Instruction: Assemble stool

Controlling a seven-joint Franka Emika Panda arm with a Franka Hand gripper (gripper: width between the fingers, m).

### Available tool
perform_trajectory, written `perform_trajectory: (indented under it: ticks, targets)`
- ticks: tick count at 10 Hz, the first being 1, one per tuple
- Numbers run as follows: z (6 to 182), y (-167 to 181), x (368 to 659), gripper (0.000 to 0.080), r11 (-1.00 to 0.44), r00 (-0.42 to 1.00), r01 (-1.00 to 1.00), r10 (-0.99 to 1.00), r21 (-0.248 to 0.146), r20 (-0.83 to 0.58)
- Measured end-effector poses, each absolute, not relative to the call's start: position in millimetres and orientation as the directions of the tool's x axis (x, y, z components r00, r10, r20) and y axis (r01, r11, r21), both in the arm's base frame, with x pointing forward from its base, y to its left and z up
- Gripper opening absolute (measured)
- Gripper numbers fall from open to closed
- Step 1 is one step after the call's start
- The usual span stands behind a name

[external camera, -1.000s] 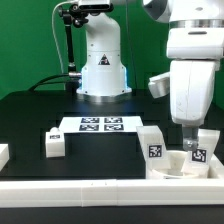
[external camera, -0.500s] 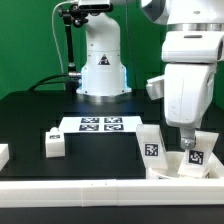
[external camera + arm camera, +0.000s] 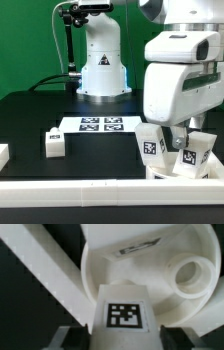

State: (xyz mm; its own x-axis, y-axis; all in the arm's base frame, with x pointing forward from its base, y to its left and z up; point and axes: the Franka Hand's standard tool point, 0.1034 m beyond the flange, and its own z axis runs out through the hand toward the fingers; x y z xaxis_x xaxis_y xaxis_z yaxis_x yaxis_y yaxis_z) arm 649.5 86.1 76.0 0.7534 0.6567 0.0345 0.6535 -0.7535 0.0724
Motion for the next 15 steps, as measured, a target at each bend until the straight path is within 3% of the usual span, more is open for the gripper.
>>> perform_trajectory:
  ticks: [5, 8, 11, 12, 13, 14, 15]
  targets:
    - [76.2, 86, 650, 0.0343, -0.957, 0.955, 0.286, 0.289, 0.044, 0.064]
    - [76.0, 86, 650, 0.0343, -0.999, 0.997, 0.040, 0.041, 0.016, 0.070]
    - [75.8, 85, 649, 0.0358, -0.999, 0.997, -0.048, -0.048, 0.011, 0.066]
    - [75.8, 85, 649, 0.0567, -0.999, 0.997, -0.047, -0.046, 0.011, 0.066]
    - [75.8, 85, 649, 0.0567, -0.999, 0.997, -0.047, -0.046, 0.011, 0.066]
    - [77.2, 84, 649, 0.0625, -0.999, 0.997, -0.042, -0.041, 0.012, 0.063]
    - [91.0, 74, 643, 0.0644, -0.999, 0.999, -0.033, -0.032, 0.018, 0.037]
